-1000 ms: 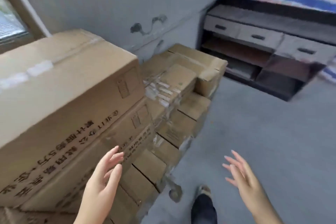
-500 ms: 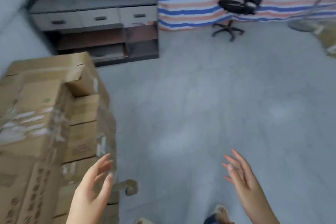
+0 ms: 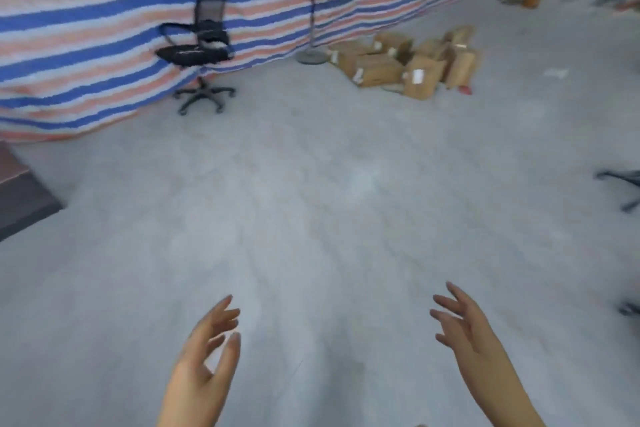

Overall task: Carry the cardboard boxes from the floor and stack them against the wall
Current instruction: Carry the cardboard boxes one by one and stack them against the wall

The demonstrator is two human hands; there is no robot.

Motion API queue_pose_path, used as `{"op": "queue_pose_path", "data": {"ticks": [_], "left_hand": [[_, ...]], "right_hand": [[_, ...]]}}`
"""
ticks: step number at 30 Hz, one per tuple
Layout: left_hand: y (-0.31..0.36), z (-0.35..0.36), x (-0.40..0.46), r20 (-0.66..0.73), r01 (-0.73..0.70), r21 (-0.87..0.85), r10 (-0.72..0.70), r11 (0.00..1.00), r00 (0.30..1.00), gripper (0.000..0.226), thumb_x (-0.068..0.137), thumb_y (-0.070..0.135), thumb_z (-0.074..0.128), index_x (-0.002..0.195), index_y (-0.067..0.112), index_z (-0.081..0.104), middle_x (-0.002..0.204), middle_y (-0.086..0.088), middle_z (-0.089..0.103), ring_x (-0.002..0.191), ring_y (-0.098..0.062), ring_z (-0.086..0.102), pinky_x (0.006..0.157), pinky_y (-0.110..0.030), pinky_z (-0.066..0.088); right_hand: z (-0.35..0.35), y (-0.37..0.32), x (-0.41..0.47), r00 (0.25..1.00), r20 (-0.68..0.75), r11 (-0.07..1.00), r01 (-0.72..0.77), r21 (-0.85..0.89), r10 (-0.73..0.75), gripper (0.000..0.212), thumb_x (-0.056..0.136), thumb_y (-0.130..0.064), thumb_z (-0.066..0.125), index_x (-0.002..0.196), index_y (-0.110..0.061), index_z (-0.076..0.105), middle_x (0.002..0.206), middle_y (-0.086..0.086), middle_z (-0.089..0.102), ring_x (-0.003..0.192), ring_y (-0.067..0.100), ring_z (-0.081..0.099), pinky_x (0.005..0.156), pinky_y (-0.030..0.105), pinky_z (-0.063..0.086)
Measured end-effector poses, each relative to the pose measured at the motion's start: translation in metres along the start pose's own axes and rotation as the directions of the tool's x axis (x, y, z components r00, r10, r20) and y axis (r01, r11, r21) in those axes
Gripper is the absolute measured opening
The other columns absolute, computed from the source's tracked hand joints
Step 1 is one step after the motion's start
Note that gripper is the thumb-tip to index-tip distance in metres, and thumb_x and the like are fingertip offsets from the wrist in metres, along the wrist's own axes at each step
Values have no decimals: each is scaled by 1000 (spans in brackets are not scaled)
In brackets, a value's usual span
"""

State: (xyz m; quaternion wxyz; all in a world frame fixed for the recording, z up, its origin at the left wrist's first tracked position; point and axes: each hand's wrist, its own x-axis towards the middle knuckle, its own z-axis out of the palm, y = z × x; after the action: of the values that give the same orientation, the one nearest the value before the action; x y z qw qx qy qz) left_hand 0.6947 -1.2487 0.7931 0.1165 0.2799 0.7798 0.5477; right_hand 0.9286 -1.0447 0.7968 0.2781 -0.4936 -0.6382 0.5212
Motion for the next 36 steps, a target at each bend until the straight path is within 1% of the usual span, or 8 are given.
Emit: {"op": "queue_pose_path", "data": {"ticks": [3, 9, 14, 21, 25, 30, 32, 36], "left_hand": [[23, 44, 34, 122, -66, 32, 61, 997, 991, 47, 82, -15, 57, 116, 15, 59, 102, 0, 69, 91, 5, 63, 81, -4, 45], [38, 118, 92, 290, -65, 29, 54, 997, 956, 44, 83, -14, 55, 116, 14, 60, 102, -1, 69, 92, 4, 63, 80, -4, 45], [36, 174, 163, 329, -18, 11, 13, 1000, 944, 45, 84, -17, 50, 117, 11, 60, 101, -8, 69, 90, 2, 63, 76, -3, 45], [63, 247, 324, 304, -92, 5, 86, 996, 949, 42, 86, -15, 50, 116, 13, 61, 101, -5, 69, 90, 3, 63, 75, 0, 43], [90, 300, 407, 368, -130, -19, 128, 991, 921, 42, 89, -8, 52, 113, 25, 60, 101, 0, 69, 91, 5, 61, 76, 0, 43], [112, 379, 470, 477, -126, -19, 120, 992, 871, 43, 89, -5, 53, 111, 31, 59, 101, 0, 69, 92, 4, 62, 78, -2, 43], [113, 413, 492, 502, -115, -8, 103, 993, 859, 43, 89, -7, 53, 112, 28, 59, 102, -2, 69, 92, 3, 62, 78, -2, 44], [122, 487, 540, 493, -98, 19, 76, 995, 866, 40, 88, -8, 53, 116, 21, 60, 102, -3, 68, 92, 5, 61, 76, -1, 43]], "right_hand": [[-33, 12, 20, 991, -124, 996, -37, 85, 48, 39, 94, -8, 49, 121, -37, 50, 117, -6, 63, 99, 10, 65, 83, 37, 55], [-54, 39, 54, 954, -200, 965, -187, 182, 223, 35, 95, -2, 46, 119, -27, 51, 115, -1, 63, 103, 18, 60, 87, 42, 47], [-58, 37, 133, 940, -224, 959, -219, 179, 256, 38, 94, -1, 47, 125, -21, 52, 116, 1, 63, 103, 20, 60, 89, 43, 46], [-69, -20, 310, 944, -311, 984, -62, 167, 112, 36, 96, -9, 47, 123, -33, 49, 116, -8, 63, 104, 13, 62, 89, 41, 50], [-71, -43, 388, 943, -326, 990, -27, 140, 72, 37, 96, -12, 49, 122, -38, 48, 117, -12, 62, 108, 12, 61, 93, 44, 49], [-89, -32, 454, 918, -351, 972, -119, 204, 186, 35, 95, -7, 49, 120, -30, 53, 115, -4, 64, 105, 15, 62, 90, 44, 50], [-103, -21, 484, 895, -370, 955, -167, 245, 251, 32, 95, -4, 49, 120, -22, 56, 113, 1, 65, 103, 19, 62, 88, 43, 50], [-144, -7, 567, 863, -385, 927, -213, 309, 327, 27, 97, -5, 46, 116, -20, 57, 112, 5, 65, 103, 24, 60, 89, 46, 48]]}}
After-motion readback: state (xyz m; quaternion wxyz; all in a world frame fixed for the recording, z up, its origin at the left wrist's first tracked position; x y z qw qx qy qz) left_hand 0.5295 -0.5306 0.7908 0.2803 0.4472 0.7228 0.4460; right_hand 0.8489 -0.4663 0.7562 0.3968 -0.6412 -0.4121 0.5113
